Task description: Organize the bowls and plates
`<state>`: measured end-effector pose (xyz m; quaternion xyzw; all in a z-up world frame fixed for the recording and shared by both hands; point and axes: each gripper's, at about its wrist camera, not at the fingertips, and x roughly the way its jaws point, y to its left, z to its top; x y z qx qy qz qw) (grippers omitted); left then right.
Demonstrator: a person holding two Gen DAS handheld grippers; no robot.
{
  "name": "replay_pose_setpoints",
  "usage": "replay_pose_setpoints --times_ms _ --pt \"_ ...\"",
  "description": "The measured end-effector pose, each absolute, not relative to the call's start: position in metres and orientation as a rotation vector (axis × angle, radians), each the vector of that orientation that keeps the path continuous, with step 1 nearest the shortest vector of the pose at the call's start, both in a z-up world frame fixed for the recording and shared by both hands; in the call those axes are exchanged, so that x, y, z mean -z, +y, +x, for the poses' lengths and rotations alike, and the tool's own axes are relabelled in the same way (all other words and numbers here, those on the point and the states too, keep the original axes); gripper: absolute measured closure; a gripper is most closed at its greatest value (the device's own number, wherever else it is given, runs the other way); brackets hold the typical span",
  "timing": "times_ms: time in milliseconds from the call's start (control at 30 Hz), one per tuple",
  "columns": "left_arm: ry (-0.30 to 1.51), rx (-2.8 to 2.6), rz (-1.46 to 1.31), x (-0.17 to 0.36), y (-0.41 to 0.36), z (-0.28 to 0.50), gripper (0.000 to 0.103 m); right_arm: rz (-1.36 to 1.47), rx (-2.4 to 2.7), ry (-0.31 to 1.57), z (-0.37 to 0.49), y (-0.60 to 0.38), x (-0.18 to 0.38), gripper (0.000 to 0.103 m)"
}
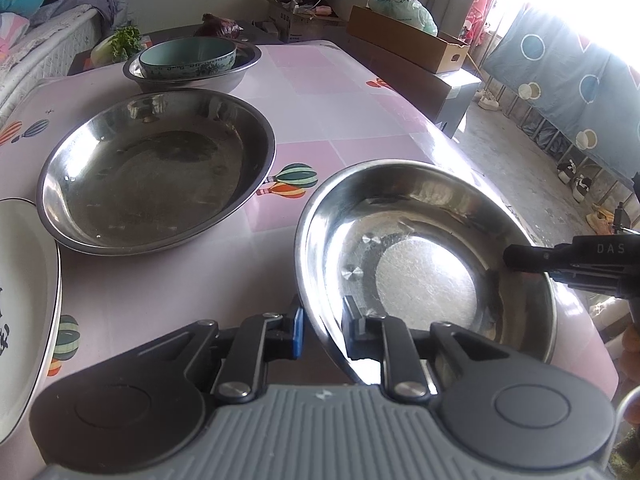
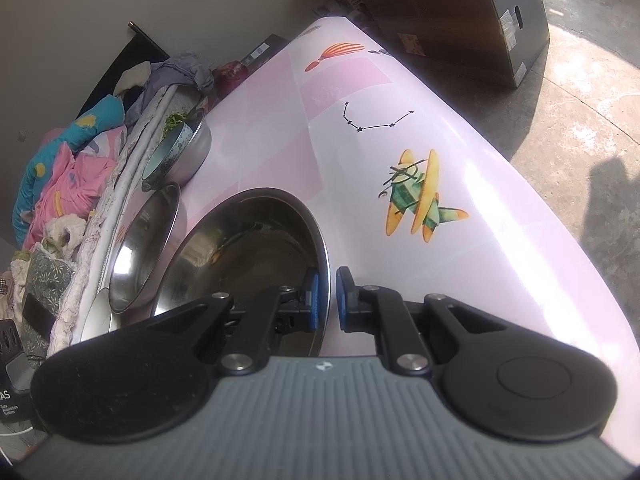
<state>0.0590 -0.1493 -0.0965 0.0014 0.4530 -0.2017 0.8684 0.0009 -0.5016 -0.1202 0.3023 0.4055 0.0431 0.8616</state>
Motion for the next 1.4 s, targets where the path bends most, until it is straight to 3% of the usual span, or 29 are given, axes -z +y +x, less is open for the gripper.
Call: replay_pose_setpoints --times_ms 1400 --pt "0.949 0.415 0.039 0.093 -0.157 0.058 0.078 0.663 -0.097 0.839 -0.001 -0.501 0.124 0.092"
